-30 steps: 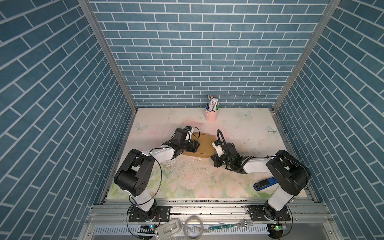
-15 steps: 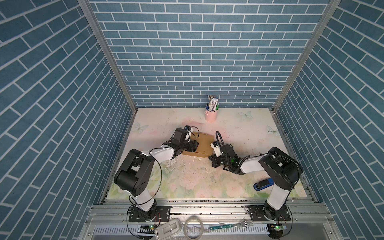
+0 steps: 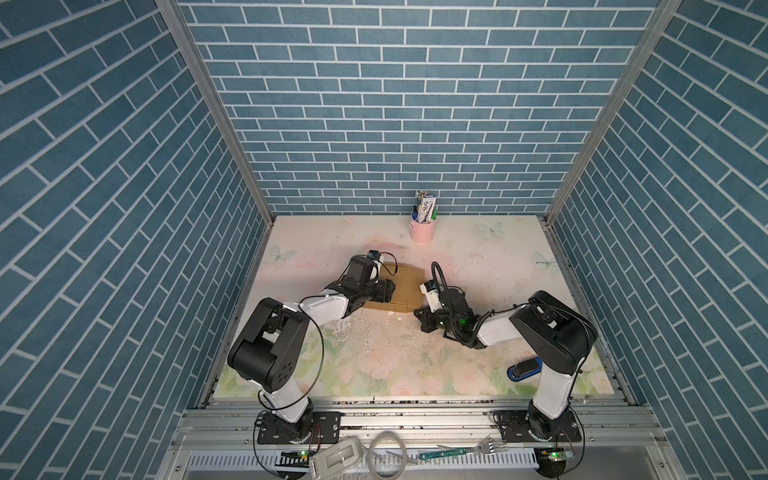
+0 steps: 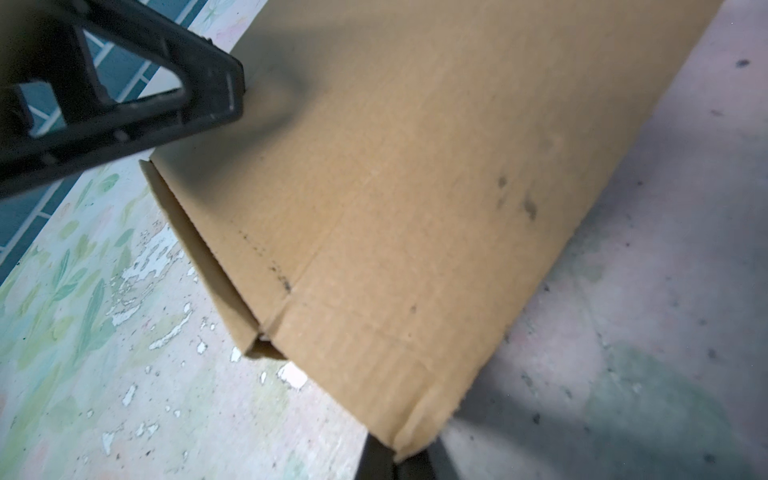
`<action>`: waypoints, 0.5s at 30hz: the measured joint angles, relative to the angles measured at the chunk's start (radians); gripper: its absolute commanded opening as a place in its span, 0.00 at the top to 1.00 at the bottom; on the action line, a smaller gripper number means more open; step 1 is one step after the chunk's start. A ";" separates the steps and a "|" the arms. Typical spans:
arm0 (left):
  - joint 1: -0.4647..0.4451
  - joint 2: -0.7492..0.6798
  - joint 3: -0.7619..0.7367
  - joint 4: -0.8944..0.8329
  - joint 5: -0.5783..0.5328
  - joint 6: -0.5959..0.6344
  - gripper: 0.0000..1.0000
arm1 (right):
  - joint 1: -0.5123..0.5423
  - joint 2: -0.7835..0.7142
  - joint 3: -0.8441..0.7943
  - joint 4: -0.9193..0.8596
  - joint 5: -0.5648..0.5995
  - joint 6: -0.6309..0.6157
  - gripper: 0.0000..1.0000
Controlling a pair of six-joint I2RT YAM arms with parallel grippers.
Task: Fold the paper box
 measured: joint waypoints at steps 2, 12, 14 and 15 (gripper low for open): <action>0.000 0.000 0.000 0.000 0.001 0.000 0.29 | 0.002 -0.006 0.000 -0.012 0.001 0.000 0.94; -0.010 0.004 0.003 0.001 0.042 0.000 0.29 | 0.018 -0.142 -0.082 -0.108 0.020 0.009 0.79; -0.010 0.005 0.004 0.001 0.043 0.000 0.29 | 0.018 -0.183 -0.098 -0.127 0.024 0.009 0.79; -0.010 0.005 0.004 0.000 0.043 0.000 0.29 | 0.018 -0.208 -0.105 -0.135 0.026 0.009 0.79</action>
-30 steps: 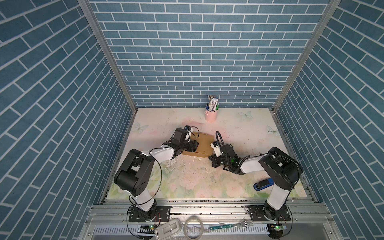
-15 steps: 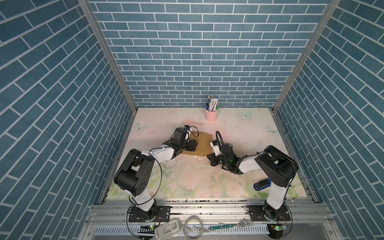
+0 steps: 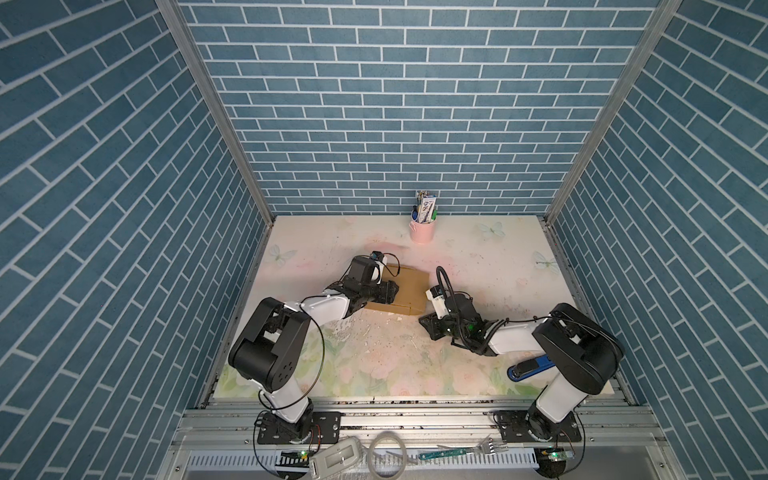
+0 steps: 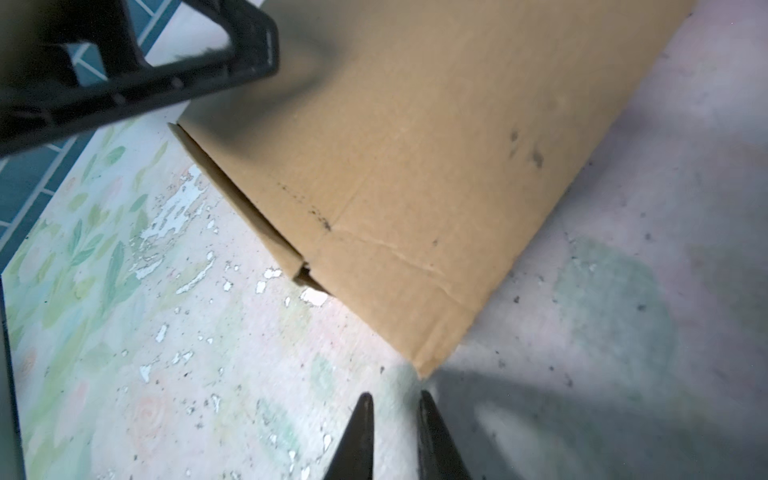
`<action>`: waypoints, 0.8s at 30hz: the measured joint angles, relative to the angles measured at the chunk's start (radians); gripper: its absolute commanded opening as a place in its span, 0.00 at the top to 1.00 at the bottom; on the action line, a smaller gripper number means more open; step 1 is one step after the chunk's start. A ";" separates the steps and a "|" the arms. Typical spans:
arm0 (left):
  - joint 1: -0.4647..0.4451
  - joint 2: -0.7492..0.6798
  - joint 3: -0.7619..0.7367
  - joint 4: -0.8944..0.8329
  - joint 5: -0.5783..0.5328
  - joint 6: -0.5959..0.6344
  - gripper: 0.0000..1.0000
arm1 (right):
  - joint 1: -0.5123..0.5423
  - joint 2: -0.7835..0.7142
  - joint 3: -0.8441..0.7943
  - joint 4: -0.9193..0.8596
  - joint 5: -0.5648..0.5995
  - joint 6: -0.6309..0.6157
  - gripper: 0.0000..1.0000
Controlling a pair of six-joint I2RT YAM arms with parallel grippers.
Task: Fold the paper box
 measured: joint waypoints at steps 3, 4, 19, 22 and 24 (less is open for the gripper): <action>0.000 0.002 0.001 0.000 0.000 0.000 0.29 | 0.000 -0.067 -0.004 -0.031 0.008 0.000 0.79; 0.000 0.002 0.001 0.000 0.000 0.000 0.29 | 0.000 -0.085 -0.002 -0.042 0.013 0.000 0.79; 0.000 0.002 0.002 -0.001 0.001 0.000 0.29 | -0.020 0.000 0.287 -0.421 0.149 0.052 0.84; 0.000 0.002 0.003 -0.003 0.002 0.000 0.29 | -0.020 0.047 0.304 -0.459 0.155 0.063 0.84; 0.000 0.002 0.003 -0.004 0.004 0.000 0.29 | -0.019 0.072 0.314 -0.480 0.158 0.071 0.84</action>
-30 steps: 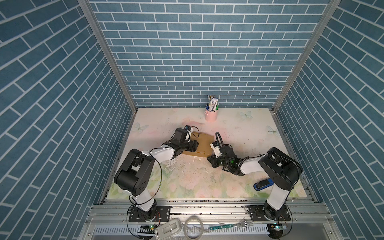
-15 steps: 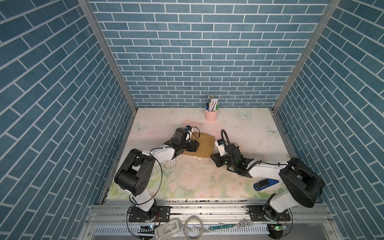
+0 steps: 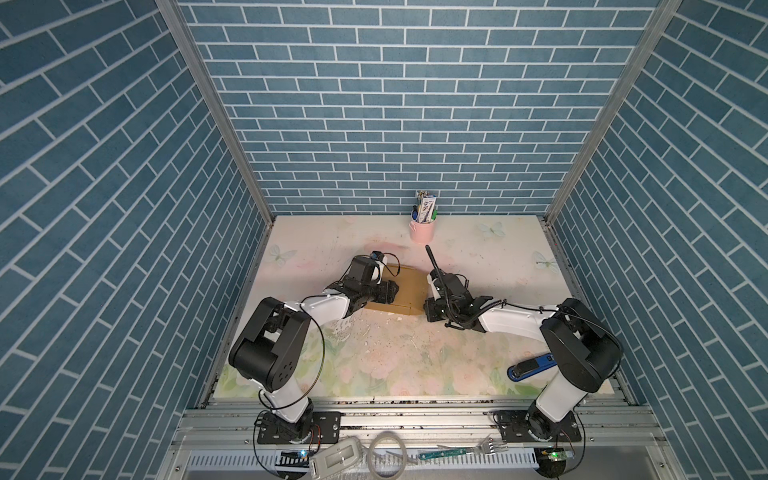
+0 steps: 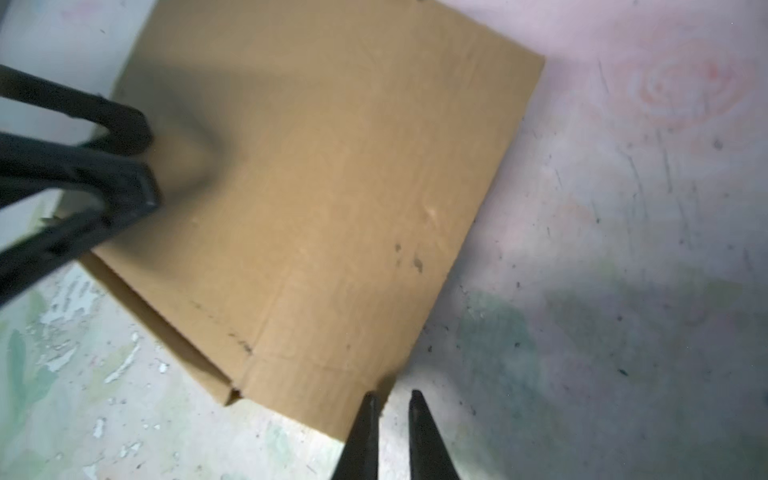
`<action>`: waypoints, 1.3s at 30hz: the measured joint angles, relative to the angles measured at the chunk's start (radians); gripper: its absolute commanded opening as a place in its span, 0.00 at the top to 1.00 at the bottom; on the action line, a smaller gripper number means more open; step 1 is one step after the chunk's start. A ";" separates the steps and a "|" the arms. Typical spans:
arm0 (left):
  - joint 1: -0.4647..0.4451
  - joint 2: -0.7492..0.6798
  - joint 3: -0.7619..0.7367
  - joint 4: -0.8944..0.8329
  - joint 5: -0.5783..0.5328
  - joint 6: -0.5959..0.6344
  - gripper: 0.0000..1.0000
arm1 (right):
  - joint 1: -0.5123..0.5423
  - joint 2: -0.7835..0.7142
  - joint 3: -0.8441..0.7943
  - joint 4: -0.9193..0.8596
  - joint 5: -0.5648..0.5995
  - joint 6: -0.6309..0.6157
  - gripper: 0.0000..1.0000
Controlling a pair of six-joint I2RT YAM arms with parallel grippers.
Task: Fold the paper box
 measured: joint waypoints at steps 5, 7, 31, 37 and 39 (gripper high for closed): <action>0.000 0.000 0.002 -0.002 0.000 0.000 0.29 | 0.005 0.064 0.050 -0.042 0.004 0.015 0.84; 0.000 0.001 0.002 -0.002 0.000 0.000 0.29 | 0.006 0.087 0.071 -0.059 0.006 0.020 0.85; -0.002 0.024 0.016 0.024 0.003 -0.001 0.29 | 0.027 0.188 0.201 -0.077 0.027 0.060 0.83; -0.010 0.026 0.016 0.029 0.030 0.006 0.29 | -0.033 0.092 0.061 -0.012 0.011 0.077 0.82; -0.020 0.027 0.016 0.030 0.042 0.010 0.29 | -0.080 0.054 0.021 -0.022 0.011 0.077 0.82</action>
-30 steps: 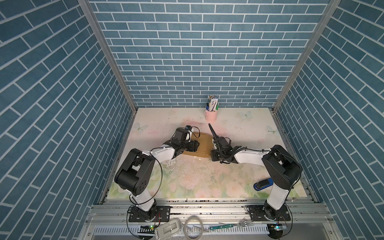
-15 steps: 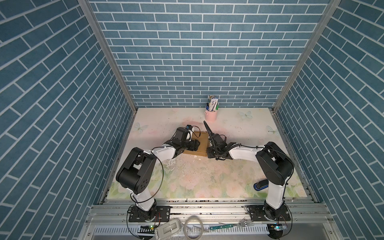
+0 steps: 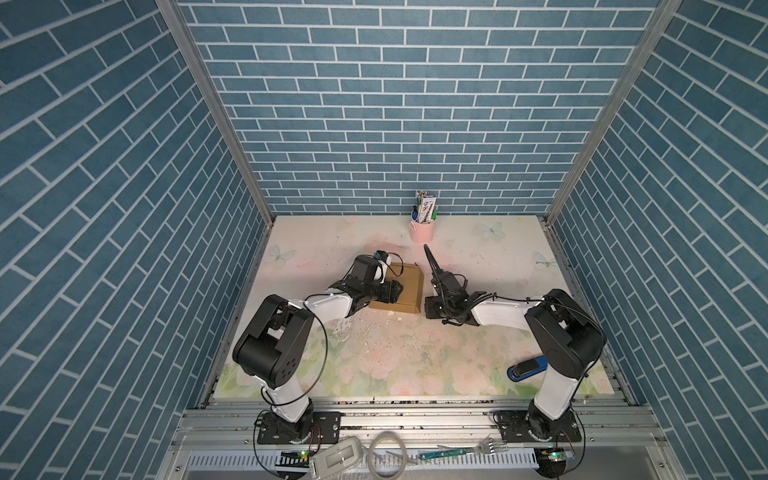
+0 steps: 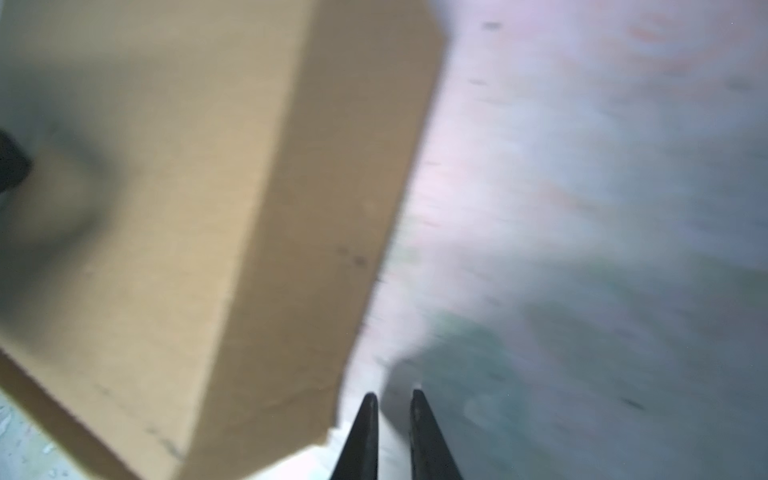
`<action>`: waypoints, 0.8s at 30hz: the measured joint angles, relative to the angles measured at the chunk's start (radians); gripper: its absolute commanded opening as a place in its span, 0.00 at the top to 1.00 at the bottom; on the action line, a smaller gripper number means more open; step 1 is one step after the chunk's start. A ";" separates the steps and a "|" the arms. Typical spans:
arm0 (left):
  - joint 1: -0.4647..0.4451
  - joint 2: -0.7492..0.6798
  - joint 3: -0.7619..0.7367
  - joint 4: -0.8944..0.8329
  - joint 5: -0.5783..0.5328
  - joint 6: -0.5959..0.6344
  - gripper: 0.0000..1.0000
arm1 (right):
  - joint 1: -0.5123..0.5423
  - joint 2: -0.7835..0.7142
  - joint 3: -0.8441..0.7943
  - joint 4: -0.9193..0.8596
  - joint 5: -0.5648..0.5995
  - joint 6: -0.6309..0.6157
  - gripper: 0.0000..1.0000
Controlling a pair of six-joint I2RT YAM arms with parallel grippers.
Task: Fold the paper box
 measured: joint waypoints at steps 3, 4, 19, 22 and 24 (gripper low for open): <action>-0.010 0.002 0.000 0.002 0.010 0.008 0.29 | -0.066 -0.027 -0.014 -0.013 0.001 -0.001 0.81; -0.013 0.003 0.002 0.001 0.010 0.011 0.29 | -0.086 -0.032 -0.014 -0.013 0.002 -0.001 0.81; -0.055 0.038 0.042 -0.006 0.033 0.032 0.29 | -0.141 0.146 0.210 -0.023 -0.049 -0.018 0.80; -0.059 0.044 0.046 -0.005 0.034 0.032 0.29 | -0.136 0.193 0.233 0.008 -0.081 -0.007 0.80; -0.062 0.050 0.052 -0.005 0.034 0.031 0.29 | -0.134 0.209 0.246 0.025 -0.095 0.003 0.80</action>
